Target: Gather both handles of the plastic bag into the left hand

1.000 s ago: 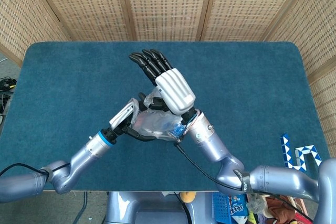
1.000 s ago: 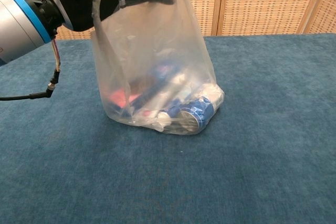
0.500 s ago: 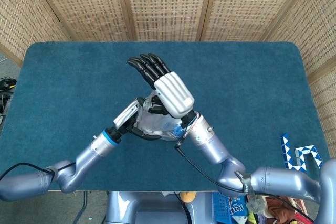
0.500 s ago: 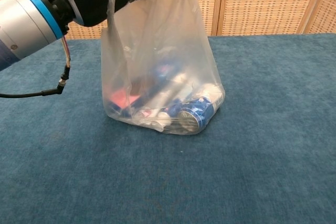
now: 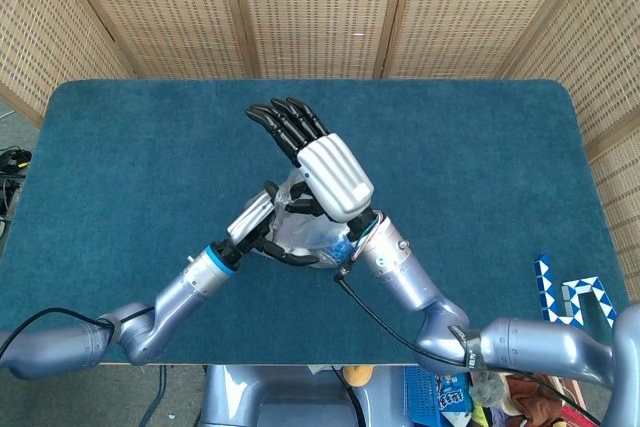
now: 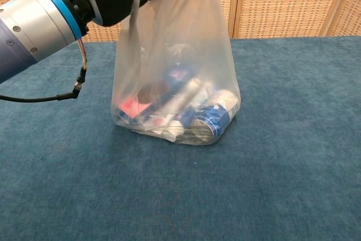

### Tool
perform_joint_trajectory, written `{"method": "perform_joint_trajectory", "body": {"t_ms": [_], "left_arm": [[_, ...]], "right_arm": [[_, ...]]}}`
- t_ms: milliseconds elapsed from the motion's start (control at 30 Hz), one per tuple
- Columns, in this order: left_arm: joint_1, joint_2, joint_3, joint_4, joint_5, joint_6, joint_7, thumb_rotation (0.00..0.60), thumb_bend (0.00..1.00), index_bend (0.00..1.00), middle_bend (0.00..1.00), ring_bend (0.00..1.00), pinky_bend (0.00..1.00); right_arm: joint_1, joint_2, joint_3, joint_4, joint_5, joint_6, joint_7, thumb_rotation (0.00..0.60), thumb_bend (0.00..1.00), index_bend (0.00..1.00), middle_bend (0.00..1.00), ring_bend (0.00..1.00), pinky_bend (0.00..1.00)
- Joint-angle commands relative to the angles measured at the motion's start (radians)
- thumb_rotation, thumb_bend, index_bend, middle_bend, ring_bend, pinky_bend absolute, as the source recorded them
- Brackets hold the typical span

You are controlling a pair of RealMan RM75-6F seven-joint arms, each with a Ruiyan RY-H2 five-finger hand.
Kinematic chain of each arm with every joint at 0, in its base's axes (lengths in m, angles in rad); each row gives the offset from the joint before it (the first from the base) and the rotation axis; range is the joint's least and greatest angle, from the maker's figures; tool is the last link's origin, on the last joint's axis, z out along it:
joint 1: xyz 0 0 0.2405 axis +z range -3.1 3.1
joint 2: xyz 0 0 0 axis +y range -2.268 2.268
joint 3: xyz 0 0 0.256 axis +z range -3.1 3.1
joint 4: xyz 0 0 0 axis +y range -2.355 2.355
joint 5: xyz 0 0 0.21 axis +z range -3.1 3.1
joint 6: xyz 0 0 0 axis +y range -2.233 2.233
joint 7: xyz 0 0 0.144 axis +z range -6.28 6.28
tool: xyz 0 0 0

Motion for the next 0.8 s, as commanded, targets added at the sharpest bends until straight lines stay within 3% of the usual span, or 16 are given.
{"method": "perform_joint_trajectory", "body": {"t_ms": [33,467,800], "left_arm": [[-0.013,-0.017,-0.016,0.007,-0.015,-0.009,0.027,0.531,0.09,0.32,0.22,0.22,0.13],[-0.017,-0.051,-0.04,0.019,-0.046,-0.006,0.079,0.494,0.09,0.29,0.17,0.13,0.07],[-0.009,-0.055,-0.038,0.021,-0.048,0.0,0.09,0.476,0.09,0.26,0.14,0.09,0.03]], "right_arm": [[-0.004,-0.002,-0.011,-0.003,-0.008,-0.004,0.01,0.6,0.46,0.0,0.12,0.06,0.04],[-0.028,0.017,-0.032,0.005,-0.04,0.001,0.032,0.6,0.45,0.0,0.12,0.06,0.05],[-0.039,0.02,-0.009,0.048,-0.025,0.037,0.002,0.6,0.45,0.0,0.12,0.06,0.05]]}}
